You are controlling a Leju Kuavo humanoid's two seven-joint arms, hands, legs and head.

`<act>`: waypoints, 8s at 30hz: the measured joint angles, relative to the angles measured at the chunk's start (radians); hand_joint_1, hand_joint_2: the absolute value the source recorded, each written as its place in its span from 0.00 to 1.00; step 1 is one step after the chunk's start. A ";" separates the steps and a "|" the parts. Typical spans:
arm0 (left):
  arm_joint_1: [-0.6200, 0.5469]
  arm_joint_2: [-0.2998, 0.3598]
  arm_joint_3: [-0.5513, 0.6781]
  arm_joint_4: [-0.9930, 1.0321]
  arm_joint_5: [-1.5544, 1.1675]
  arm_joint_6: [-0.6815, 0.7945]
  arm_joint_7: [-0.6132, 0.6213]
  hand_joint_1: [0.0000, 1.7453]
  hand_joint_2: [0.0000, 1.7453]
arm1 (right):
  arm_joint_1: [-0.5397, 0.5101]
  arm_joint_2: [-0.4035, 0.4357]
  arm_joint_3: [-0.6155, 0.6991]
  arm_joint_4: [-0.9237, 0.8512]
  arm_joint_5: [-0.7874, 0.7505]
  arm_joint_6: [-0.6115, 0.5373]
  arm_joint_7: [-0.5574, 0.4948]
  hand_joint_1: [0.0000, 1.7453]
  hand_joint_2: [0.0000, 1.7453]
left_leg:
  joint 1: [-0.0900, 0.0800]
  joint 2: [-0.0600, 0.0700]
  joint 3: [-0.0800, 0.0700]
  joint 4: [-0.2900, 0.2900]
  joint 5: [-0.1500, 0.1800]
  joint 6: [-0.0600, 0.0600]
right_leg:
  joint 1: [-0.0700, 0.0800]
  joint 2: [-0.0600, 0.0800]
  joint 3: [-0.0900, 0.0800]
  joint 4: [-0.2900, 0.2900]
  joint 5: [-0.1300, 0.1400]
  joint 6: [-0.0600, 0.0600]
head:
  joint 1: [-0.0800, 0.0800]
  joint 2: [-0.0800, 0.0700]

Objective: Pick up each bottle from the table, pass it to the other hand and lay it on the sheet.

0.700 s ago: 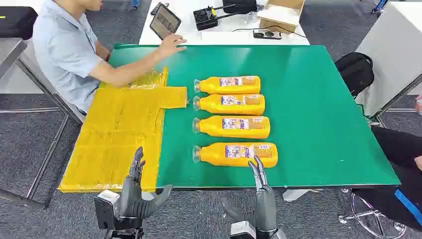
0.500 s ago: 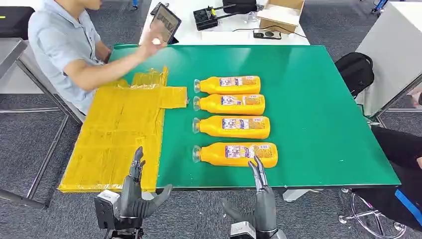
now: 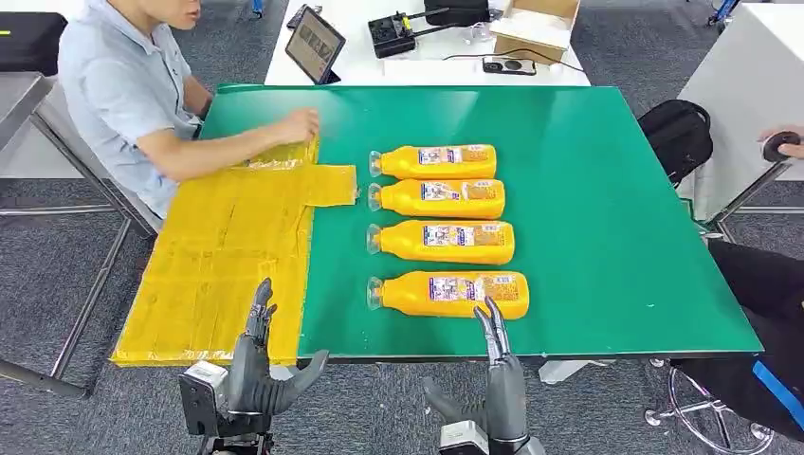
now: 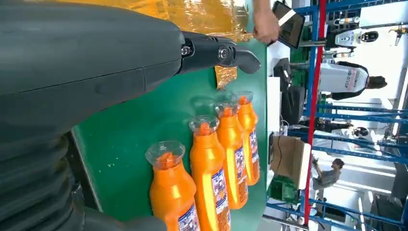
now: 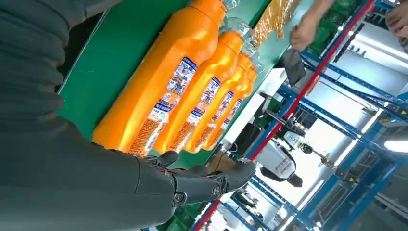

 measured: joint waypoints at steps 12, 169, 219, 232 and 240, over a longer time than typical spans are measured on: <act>-0.002 0.000 0.000 0.000 0.000 -0.002 -0.002 0.00 1.00 | -0.008 -0.003 -0.002 0.002 0.036 -0.016 0.025 0.00 1.00 | 0.000 0.000 0.000 0.000 0.000 0.000 | 0.000 0.000 0.000 0.000 0.000 0.000 | 0.000 0.000; -0.175 0.009 -0.103 0.050 0.311 -0.272 0.026 1.00 1.00 | -0.449 0.059 0.329 0.324 -0.040 0.267 -0.005 0.66 1.00 | 0.000 0.001 0.003 0.000 0.002 0.001 | 0.000 0.001 0.002 0.001 0.001 0.000 | 0.000 0.000; -0.341 0.124 0.116 0.114 -0.347 0.058 0.177 1.00 1.00 | -0.255 -0.036 0.327 -0.043 0.051 0.026 -0.039 0.00 0.00 | 0.000 0.002 0.003 0.000 0.002 0.001 | 0.000 0.001 0.002 0.001 0.001 0.000 | 0.000 0.000; -0.739 0.311 0.044 0.677 -1.051 0.172 0.370 0.89 1.00 | -0.306 -0.053 0.379 -0.036 -0.015 0.074 -0.039 0.00 0.00 | 0.000 0.002 0.003 0.000 0.005 0.000 | 0.000 0.001 0.002 0.002 0.004 -0.002 | 0.000 0.000; -0.873 0.352 0.015 0.930 -1.114 0.124 0.457 0.51 1.00 | -0.321 -0.064 0.416 -0.013 -0.048 0.073 -0.039 0.00 0.00 | 0.000 0.002 0.002 0.000 0.005 0.000 | 0.000 0.001 0.001 0.002 0.004 -0.002 | 0.000 0.000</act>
